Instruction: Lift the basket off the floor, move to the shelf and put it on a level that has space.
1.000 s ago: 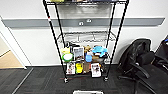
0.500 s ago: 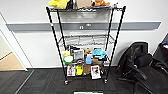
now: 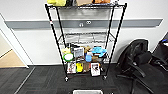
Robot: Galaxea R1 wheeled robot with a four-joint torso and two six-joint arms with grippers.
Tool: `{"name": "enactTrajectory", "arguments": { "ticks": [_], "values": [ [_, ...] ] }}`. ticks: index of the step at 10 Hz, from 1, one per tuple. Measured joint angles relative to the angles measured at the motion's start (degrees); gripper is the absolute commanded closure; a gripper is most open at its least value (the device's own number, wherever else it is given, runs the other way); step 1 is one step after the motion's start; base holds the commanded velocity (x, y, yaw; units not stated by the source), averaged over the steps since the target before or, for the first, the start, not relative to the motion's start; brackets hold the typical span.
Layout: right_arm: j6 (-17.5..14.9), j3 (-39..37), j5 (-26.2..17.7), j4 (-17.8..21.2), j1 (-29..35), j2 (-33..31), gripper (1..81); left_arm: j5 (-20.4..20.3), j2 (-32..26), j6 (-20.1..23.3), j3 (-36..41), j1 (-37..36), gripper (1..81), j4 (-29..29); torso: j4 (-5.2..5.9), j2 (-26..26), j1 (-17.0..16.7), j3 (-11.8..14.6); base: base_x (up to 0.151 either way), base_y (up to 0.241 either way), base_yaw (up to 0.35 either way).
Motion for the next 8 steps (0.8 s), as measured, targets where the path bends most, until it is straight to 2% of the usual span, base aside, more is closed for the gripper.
{"name": "enactTrajectory", "arguments": {
  "ticks": [5,8],
  "values": [
    [-0.02,-1.08,-0.22,-0.07,-0.68,0.83,81.1,-0.01,-0.17,0.00,1.13,-0.02,81.1,0.02,0.00,9.22,-5.99,5.94,0.000,0.000,0.000],
    [-0.22,-1.74,-1.49,-0.29,-0.71,1.94,81.1,-0.06,-0.33,0.00,1.13,0.15,81.1,0.05,0.00,13.90,-9.09,6.97,0.000,0.000,0.000]
  ]
}}
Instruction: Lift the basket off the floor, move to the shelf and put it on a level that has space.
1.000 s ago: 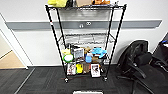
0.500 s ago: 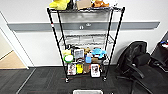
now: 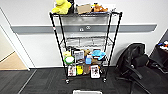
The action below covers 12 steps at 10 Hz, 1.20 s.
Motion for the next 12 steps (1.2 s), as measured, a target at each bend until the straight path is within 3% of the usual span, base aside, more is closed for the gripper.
{"name": "enactTrajectory", "arguments": {
  "ticks": [6,12],
  "values": [
    [0.00,-1.33,-0.10,-0.04,-2.07,0.99,81.1,-0.13,0.11,0.02,0.00,0.94,81.1,0.06,0.00,11.50,-7.48,0.24,0.000,0.000,0.000],
    [0.00,-1.38,-0.29,-0.06,-1.99,0.72,81.1,-0.38,0.74,0.02,0.02,1.51,81.1,0.22,0.00,22.58,-14.73,8.42,0.000,0.000,0.000]
  ]
}}
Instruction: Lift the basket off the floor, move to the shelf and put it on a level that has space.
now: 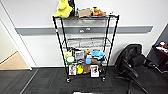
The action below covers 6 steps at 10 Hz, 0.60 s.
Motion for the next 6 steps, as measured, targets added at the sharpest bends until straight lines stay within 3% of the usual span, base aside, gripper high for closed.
{"name": "enactTrajectory", "arguments": {
  "ticks": [2,6],
  "values": [
    [0.00,0.00,-0.12,-0.02,-0.22,0.00,81.1,0.22,0.00,0.00,-0.02,0.50,81.1,0.04,0.00,3.17,-2.14,2.14,0.000,0.000,0.000],
    [0.02,-0.05,-0.48,-0.06,-0.55,-0.17,81.1,0.21,0.35,0.00,-0.05,1.07,81.1,0.59,0.00,8.37,-5.60,2.78,0.000,0.000,0.000]
  ]
}}
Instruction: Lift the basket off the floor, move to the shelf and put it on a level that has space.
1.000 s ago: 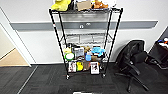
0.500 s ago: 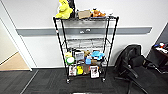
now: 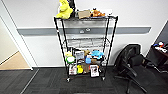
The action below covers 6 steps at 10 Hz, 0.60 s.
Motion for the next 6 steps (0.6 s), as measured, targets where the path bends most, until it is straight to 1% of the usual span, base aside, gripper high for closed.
{"name": "enactTrajectory", "arguments": {
  "ticks": [1,2,6],
  "values": [
    [-0.02,-0.01,0.02,0.00,0.02,0.02,81.1,0.04,0.09,0.00,0.00,0.41,81.1,0.00,0.00,0.53,-0.26,0.26,0.000,0.000,0.000],
    [-0.02,-0.06,-0.33,-0.05,-0.06,0.02,81.1,0.28,0.22,0.00,-0.06,0.91,81.1,-0.02,0.00,0.65,-0.30,1.11,0.000,0.000,0.000],
    [0.00,-0.17,-0.11,-0.02,-0.83,-0.28,81.1,0.45,0.11,0.20,0.02,1.00,81.1,-0.02,0.00,0.68,-0.46,7.43,0.000,0.000,0.000]
  ]
}}
